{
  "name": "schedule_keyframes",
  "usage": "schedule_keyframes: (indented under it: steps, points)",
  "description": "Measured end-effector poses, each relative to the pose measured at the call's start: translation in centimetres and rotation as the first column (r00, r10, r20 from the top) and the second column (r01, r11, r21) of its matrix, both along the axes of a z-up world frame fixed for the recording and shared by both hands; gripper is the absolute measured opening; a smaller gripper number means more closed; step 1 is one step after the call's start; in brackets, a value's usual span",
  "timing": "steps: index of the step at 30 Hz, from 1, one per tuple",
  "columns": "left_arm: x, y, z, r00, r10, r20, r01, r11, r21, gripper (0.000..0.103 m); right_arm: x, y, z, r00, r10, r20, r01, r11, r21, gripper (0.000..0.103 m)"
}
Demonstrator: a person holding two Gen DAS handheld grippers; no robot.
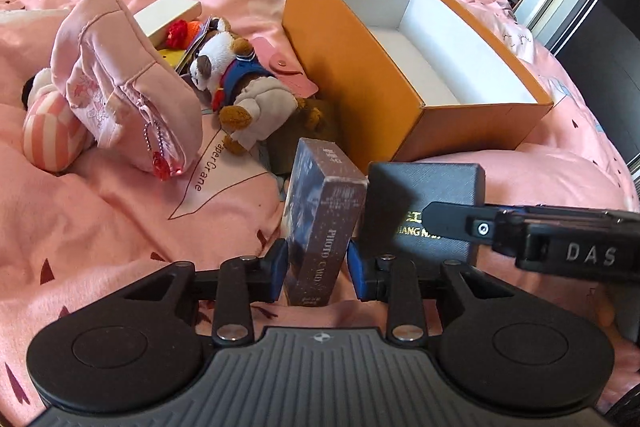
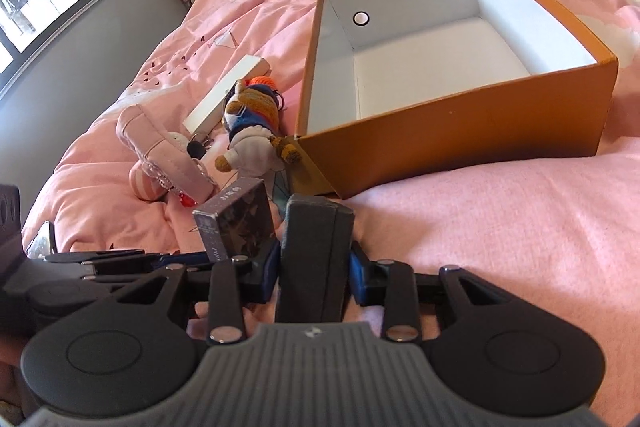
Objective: Organize objects
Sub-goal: 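Carry the PHOTO CARD box with the left tool while the right lowers the gift box into the orange box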
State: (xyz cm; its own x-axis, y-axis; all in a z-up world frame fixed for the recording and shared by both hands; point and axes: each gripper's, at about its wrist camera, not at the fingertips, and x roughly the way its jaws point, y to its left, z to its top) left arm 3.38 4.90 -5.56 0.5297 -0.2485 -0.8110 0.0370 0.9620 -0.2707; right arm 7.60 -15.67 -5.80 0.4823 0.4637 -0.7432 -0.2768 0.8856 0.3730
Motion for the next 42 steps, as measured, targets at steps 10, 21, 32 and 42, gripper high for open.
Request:
schedule_keyframes:
  steps: [10,21,32,42]
  points:
    - [1.6,-0.9,0.3,0.997,-0.006,0.081,0.003,0.999,0.037,0.036,0.4,-1.4,0.3,0.998,-0.029,-0.048,0.032,0.998,0.060,0.039]
    - [4.0,-2.4,0.3,0.998,-0.011,0.068,0.001,0.988,0.153,0.038,3.6,-2.4,0.7,0.993,-0.044,-0.108,0.055,0.993,0.105,0.048]
    - [3.0,-1.3,0.6,0.997,0.000,0.082,-0.011,0.991,0.134,0.026,1.8,-2.7,0.3,0.989,-0.041,-0.139,0.057,0.992,0.115,0.036]
    - [0.9,2.3,6.1,0.986,0.089,0.143,-0.064,0.983,-0.172,0.025,0.4,-4.1,6.3,0.999,-0.015,0.046,0.009,0.992,0.128,0.036]
